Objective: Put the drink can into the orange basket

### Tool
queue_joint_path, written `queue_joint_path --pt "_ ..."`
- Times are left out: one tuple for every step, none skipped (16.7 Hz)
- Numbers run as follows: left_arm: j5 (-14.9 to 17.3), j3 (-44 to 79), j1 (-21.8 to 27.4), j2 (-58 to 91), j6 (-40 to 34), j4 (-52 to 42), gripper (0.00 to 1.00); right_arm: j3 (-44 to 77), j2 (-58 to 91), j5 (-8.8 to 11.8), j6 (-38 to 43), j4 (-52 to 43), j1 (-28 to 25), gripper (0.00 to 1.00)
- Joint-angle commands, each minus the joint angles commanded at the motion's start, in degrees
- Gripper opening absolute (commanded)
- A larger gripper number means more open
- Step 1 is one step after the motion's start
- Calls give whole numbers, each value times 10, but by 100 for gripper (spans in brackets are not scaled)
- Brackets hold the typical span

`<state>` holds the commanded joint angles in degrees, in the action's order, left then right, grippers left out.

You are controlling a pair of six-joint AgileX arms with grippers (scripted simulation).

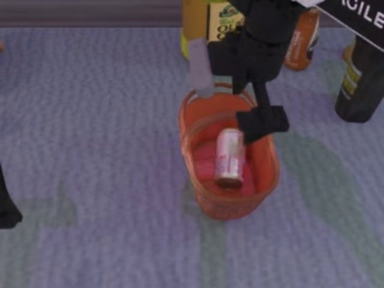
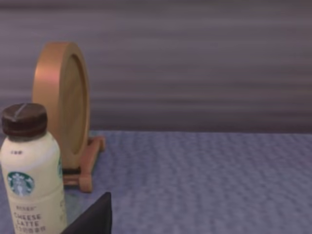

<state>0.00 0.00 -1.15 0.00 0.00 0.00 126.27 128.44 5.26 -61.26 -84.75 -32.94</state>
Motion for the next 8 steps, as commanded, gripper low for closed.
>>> queue_joint_path --pt "0 0 0 0 0 0 100 -2 0 0 0 2 -1 100" --pt "0 0 0 0 0 0 100 -9 -1 0 0 8 -2 100" --pt "0 0 0 0 0 0 100 -20 -3 0 0 17 -3 100" --pt "0 0 0 0 0 0 100 -31 -4 0 1 28 -4 100" --pt "0 0 0 0 0 0 100 -43 -5 0 1 38 -5 100" --pt "0 0 0 0 0 0 100 -51 -6 0 2 45 -5 100" --pt "0 0 0 0 0 0 100 -56 -7 0 2 49 -6 100" --pt "0 0 0 0 0 0 100 -56 -7 0 2 49 -6 100"
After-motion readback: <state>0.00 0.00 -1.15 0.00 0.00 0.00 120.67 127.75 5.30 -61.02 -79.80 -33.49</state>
